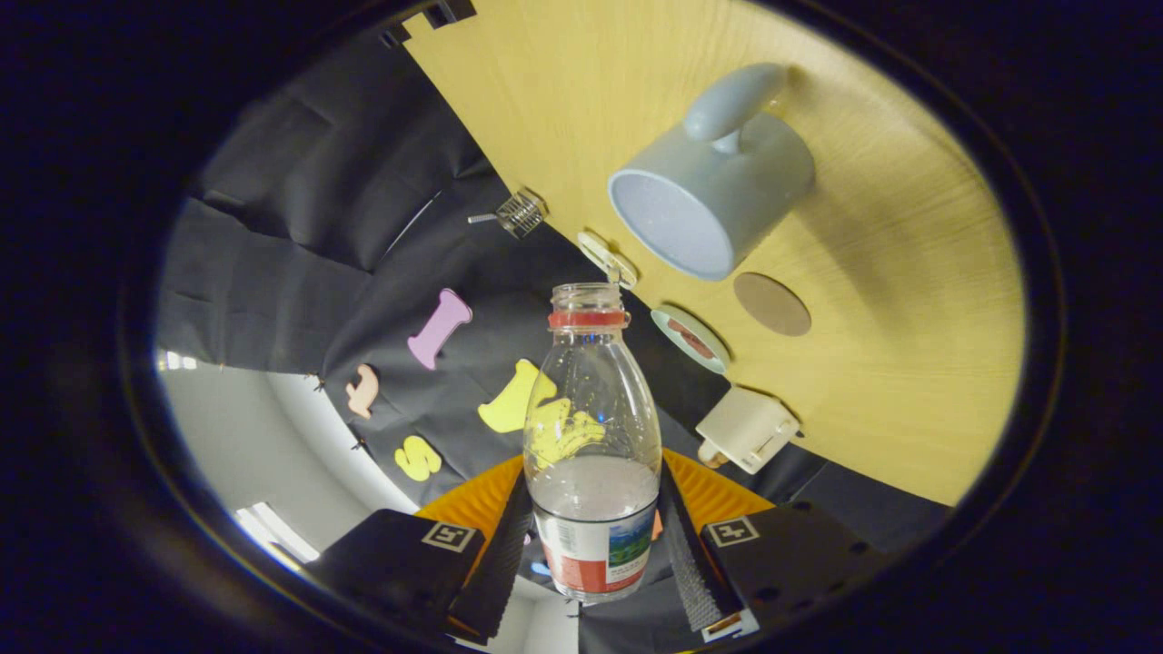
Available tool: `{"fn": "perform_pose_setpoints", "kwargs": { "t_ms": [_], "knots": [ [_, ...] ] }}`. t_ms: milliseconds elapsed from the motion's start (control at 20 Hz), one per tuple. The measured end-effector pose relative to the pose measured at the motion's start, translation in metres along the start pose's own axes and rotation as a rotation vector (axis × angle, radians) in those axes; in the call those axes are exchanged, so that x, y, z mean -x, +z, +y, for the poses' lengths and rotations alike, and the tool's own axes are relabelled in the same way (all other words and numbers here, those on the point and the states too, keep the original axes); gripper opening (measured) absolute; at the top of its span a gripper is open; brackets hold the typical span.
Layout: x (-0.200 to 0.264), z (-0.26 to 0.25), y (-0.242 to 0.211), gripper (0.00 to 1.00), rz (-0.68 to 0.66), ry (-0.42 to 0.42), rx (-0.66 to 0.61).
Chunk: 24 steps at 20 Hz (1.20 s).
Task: Take the bottle from table, then pour the juice into the cup, finally place the bottle on the coaster
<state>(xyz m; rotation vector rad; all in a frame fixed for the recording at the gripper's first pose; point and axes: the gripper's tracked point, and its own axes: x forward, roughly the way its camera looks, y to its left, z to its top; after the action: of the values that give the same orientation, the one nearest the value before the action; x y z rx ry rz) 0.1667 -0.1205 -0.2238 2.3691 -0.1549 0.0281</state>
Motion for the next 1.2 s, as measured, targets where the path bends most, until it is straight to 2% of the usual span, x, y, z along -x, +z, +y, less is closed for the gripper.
{"fn": "perform_pose_setpoints", "kwargs": {
  "t_ms": [150, 400, 600, 800, 1100, 1200],
  "knots": [
    [-0.001, -0.002, -0.01, 0.77, 0.013, 0.009, 0.028],
    [0.0, -0.014, -0.026, 0.77, 0.018, -0.008, 0.304],
    [0.004, -0.027, -0.022, 0.77, -0.007, -0.05, 0.705],
    [-0.007, -0.032, -0.04, 0.77, 0.03, -0.056, 0.989],
    [-0.021, -0.025, -0.052, 0.78, 0.03, -0.106, 1.588],
    [-0.03, -0.023, -0.062, 0.79, 0.025, -0.093, 1.767]
  ]
}}
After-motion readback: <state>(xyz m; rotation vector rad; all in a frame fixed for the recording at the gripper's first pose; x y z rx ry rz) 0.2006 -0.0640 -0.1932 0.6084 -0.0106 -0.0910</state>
